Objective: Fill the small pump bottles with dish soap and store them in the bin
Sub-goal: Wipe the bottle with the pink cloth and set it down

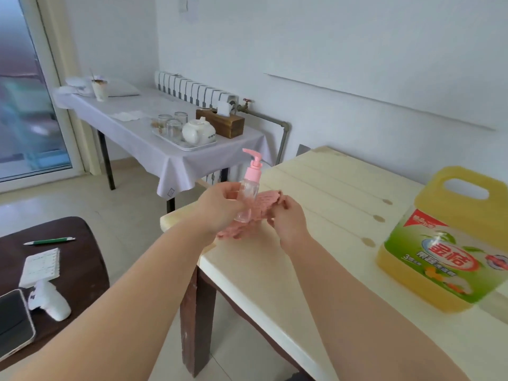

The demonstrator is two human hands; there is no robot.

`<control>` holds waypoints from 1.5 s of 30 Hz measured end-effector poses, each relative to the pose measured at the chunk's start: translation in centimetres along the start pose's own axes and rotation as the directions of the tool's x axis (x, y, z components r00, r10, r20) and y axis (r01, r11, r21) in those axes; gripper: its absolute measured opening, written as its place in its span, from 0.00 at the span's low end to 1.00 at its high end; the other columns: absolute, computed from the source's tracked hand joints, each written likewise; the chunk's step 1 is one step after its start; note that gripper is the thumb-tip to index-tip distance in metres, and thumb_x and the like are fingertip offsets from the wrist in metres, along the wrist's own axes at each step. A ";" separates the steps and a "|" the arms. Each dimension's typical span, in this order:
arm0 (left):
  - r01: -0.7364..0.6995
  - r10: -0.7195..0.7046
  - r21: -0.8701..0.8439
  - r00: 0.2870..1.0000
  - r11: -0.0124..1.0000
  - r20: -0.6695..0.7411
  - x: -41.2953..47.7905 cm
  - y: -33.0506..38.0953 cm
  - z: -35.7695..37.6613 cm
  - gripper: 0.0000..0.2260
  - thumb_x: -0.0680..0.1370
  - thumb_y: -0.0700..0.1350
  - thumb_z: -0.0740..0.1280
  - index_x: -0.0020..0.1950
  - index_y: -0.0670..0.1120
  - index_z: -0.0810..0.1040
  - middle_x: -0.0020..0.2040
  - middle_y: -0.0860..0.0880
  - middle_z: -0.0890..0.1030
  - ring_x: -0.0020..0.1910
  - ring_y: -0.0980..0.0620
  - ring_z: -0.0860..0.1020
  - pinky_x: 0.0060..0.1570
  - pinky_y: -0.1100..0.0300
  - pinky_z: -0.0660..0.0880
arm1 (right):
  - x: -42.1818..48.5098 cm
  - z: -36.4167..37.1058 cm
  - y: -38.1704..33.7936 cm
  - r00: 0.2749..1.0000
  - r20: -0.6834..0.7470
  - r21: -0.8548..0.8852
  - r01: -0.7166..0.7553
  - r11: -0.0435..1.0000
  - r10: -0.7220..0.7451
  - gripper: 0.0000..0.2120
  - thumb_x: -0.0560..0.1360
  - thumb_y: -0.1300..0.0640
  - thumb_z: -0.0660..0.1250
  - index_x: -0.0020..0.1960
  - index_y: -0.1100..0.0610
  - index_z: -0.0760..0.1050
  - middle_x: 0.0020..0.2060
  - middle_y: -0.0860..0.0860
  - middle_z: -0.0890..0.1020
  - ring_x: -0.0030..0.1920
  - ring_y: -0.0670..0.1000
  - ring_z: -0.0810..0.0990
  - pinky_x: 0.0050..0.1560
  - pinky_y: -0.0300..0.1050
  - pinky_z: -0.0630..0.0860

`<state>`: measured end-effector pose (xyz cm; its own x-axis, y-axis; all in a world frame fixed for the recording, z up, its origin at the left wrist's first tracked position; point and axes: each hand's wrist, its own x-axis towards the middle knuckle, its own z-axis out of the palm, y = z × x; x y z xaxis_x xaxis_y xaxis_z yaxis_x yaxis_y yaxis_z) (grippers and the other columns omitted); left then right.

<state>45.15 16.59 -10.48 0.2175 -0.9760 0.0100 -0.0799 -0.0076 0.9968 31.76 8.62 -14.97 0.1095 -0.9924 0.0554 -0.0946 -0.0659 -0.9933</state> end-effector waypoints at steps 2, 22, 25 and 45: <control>-0.022 0.023 -0.030 0.998 0.999 0.052 0.3 0.7 2.6 0.09 0.75 0.40 0.70 0.50 0.53 0.77 0.48 0.51 0.80 0.45 0.52 0.80 0.49 0.52 0.79 | -0.3 -3.7 -1.4 0.995 -0.027 0.316 -0.079 0.946 0.093 0.07 0.79 0.61 0.60 0.48 0.56 0.77 0.42 0.55 0.81 0.41 0.53 0.78 0.42 0.46 0.75; -0.499 0.475 0.228 0.866 0.836 0.155 -6.6 5.5 21.5 0.12 0.71 0.44 0.69 0.49 0.56 0.71 0.38 0.59 0.77 0.37 0.64 0.75 0.35 0.66 0.69 | -10.5 -20.6 -7.1 0.864 -0.378 0.050 0.378 0.924 -0.333 0.19 0.66 0.62 0.78 0.46 0.52 0.69 0.33 0.45 0.83 0.36 0.47 0.83 0.41 0.45 0.80; -0.551 0.520 0.185 0.833 0.814 0.191 -7.6 6.6 22.6 0.11 0.69 0.43 0.70 0.47 0.56 0.73 0.37 0.58 0.78 0.37 0.63 0.76 0.38 0.64 0.73 | -11.8 -22.8 -8.0 0.867 -0.376 0.170 0.410 0.896 -0.326 0.20 0.64 0.63 0.78 0.45 0.53 0.69 0.35 0.49 0.82 0.37 0.50 0.81 0.41 0.49 0.78; -0.234 0.299 -0.200 0.559 0.952 0.773 -12.3 9.0 31.2 0.11 0.74 0.36 0.69 0.54 0.48 0.80 0.40 0.49 0.80 0.37 0.52 0.78 0.40 0.58 0.78 | -20.4 -37.0 -6.9 0.873 -0.426 0.272 0.375 0.886 -0.239 0.21 0.58 0.63 0.78 0.45 0.58 0.71 0.37 0.51 0.83 0.40 0.52 0.83 0.45 0.48 0.81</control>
<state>11.39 21.76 -4.13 -0.6545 -0.7162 0.2423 0.0672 0.2641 0.9622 -6.41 25.51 -5.49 -0.3034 -0.8944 0.3286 0.2267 -0.4027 -0.8868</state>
